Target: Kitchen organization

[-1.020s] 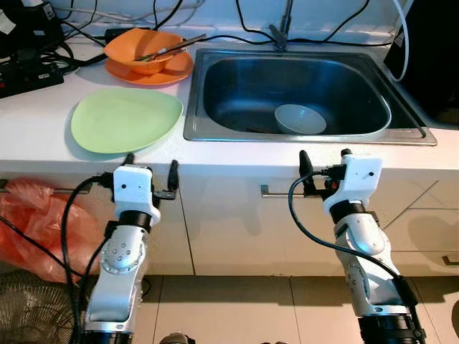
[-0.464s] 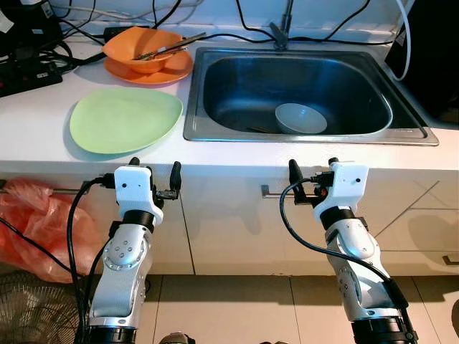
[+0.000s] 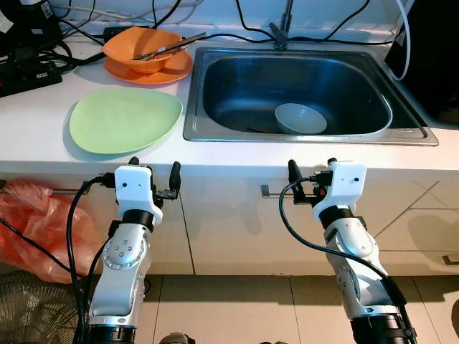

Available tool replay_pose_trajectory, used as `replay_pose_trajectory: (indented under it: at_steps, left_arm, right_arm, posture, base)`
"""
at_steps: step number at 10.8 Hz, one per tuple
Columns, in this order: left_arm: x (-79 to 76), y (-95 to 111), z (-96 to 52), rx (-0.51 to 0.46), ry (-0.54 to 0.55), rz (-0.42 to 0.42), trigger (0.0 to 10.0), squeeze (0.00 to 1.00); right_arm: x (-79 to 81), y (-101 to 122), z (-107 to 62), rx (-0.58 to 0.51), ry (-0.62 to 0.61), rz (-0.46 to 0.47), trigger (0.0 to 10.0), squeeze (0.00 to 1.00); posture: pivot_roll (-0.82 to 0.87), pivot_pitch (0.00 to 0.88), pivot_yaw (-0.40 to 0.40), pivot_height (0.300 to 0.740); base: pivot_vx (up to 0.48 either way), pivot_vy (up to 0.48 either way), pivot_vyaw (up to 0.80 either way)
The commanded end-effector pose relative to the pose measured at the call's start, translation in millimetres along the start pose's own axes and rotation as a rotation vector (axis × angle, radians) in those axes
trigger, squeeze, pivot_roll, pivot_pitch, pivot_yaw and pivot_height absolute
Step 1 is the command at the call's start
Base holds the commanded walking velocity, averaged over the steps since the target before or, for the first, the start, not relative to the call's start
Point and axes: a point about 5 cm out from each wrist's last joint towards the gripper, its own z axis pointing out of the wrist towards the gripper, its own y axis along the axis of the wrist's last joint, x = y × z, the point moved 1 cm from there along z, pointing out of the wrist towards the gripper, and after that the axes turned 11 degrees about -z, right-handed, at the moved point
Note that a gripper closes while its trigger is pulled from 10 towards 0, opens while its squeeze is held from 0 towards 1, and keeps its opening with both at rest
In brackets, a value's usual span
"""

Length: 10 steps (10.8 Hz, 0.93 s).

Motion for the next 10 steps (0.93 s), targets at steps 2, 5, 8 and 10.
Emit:
replay_pose_trajectory:
  at_steps: [2,5,8,10]
  left_arm:
    - [-0.2,-0.4,1.2,0.0,-0.001,0.019,10.0,0.0]
    - [-0.5,0.2,1.6,-0.002,-0.002,0.028,10.0,0.0]
    - [0.2,0.2,1.1,-0.004,0.006,0.033,10.0,0.0]
    - [0.2,0.8,1.6,-0.007,0.006,0.035,10.0,0.0]
  right_arm:
    - [-3.0,0.7,1.2,-0.004,-0.016,-0.001,10.0,1.0]
    - [-2.1,0.2,1.2,-0.002,-0.016,0.0,10.0,1.0]
    - [-1.4,-0.1,3.1,-0.003,-0.015,0.002,10.0,1.0]
    - [-0.5,0.4,3.4,-0.005,-0.014,0.003,10.0,1.0]
  posture:
    - [0.09,0.086,0.004,0.74]
    - [0.09,0.085,0.003,0.74]
    - [0.1,0.082,0.005,0.74]
    - [0.1,0.082,0.005,0.74]
  base:
    - [0.0,0.0,0.0]
    - [0.0,0.0,0.0]
    - [0.0,0.0,0.0]
    - [0.0,0.0,0.0]
